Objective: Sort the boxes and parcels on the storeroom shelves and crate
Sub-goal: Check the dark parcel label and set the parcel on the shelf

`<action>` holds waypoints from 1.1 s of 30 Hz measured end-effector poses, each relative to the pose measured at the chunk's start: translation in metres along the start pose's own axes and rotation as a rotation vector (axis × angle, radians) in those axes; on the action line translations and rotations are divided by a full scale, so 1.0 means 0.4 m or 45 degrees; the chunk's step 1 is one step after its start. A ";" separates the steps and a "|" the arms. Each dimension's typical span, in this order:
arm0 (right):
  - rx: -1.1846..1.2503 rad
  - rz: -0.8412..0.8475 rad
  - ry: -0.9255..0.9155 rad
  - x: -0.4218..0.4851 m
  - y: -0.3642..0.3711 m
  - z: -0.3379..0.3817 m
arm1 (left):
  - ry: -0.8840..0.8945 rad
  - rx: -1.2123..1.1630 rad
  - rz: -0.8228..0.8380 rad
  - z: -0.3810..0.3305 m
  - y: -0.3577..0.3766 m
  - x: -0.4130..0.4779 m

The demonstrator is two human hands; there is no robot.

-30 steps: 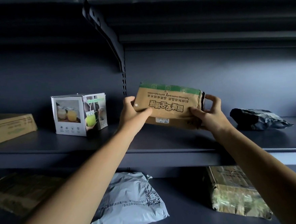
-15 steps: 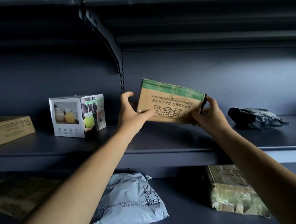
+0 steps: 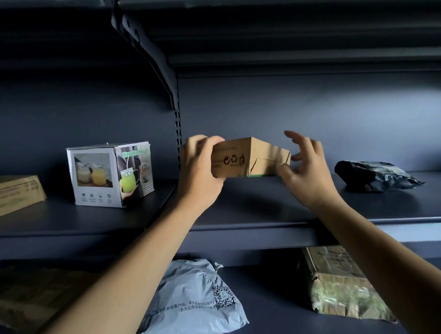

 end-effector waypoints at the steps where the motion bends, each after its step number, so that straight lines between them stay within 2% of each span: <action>1: -0.014 0.067 -0.109 -0.007 0.014 0.028 | 0.028 0.041 -0.020 -0.004 -0.004 -0.001; 3: -0.116 0.212 -0.291 -0.023 0.052 0.063 | 0.086 0.107 -0.031 -0.012 -0.004 -0.003; 5: -0.278 0.277 -0.339 -0.029 0.081 0.065 | 0.113 0.076 0.004 -0.018 0.002 -0.005; 8: -0.329 0.178 -0.263 -0.022 0.067 0.053 | 0.169 -0.038 0.061 -0.038 0.007 -0.008; 11: -0.322 0.147 -0.215 -0.019 0.050 0.051 | 0.078 -0.022 -0.003 -0.027 -0.010 -0.007; 13: -0.364 0.120 -0.222 -0.021 0.041 0.060 | -0.052 0.034 -0.083 0.002 -0.026 -0.006; 15: -0.444 0.095 -0.251 -0.024 0.036 0.074 | -0.321 -0.037 -0.028 0.056 -0.015 -0.009; 18: -0.526 0.118 -0.272 -0.025 0.041 0.083 | -0.843 -0.462 0.267 0.118 0.059 -0.046; 21: -0.522 0.137 -0.342 -0.030 0.048 0.099 | -1.049 -0.890 0.279 0.099 0.072 -0.066; 25: -0.527 0.196 -0.529 -0.046 0.073 0.134 | -1.103 -1.291 0.192 0.083 0.067 -0.063; 28: -0.473 0.247 -0.589 -0.052 0.082 0.144 | -1.038 -1.417 0.271 0.075 0.080 -0.049; 31: -0.531 0.304 -0.705 -0.066 0.097 0.156 | -0.795 -1.368 0.398 0.051 0.090 -0.039; 33: -0.506 0.362 -0.730 -0.073 0.110 0.159 | -0.777 -1.234 0.340 0.069 0.081 -0.042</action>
Point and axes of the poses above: each hand's wrist, its own x-axis towards the middle knuckle, its own y-axis out of the palm, z = x × y, the point moved 10 cm from there along x, towards the middle knuckle, and after that the axes turned 2 degrees about -x, right-handed, at the moved point
